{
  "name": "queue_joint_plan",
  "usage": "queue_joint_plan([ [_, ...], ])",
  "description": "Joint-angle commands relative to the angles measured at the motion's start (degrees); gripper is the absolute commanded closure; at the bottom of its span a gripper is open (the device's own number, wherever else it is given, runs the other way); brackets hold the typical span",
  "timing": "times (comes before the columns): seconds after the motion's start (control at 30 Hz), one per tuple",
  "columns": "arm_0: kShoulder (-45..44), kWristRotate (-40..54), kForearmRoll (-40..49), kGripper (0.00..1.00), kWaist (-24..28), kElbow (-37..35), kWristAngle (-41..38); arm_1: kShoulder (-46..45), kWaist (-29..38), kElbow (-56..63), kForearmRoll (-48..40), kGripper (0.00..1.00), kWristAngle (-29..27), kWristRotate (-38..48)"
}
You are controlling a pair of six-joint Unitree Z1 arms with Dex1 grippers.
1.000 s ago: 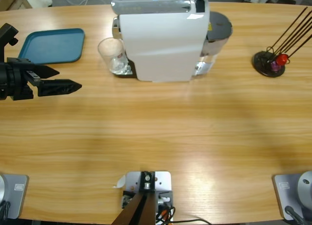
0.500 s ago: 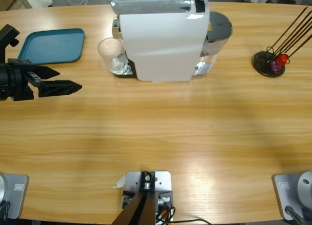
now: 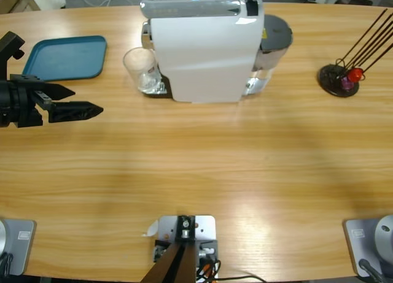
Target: Pour coffee
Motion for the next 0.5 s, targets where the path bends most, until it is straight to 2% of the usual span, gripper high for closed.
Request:
queue_joint_plan([
  [0.03,1.8,1.0,-0.7,0.0,0.4,2.1,0.6,4.8,0.2,0.6,2.0,1.0,0.1,-0.7],
  [0.27,1.0,0.9,-0.7,0.0,0.3,2.1,0.6,-14.2,4.0,-1.7,2.3,1.0,-5.8,-0.8],
  [0.37,0.8,0.9,-0.7,0.0,0.2,2.0,0.5,-21.3,5.0,2.0,1.5,1.0,-6.0,-0.8],
  [0.5,0.7,0.9,-0.7,0.0,-0.2,2.1,0.4,-26.3,5.0,15.0,-5.7,1.0,-4.8,-0.2],
])
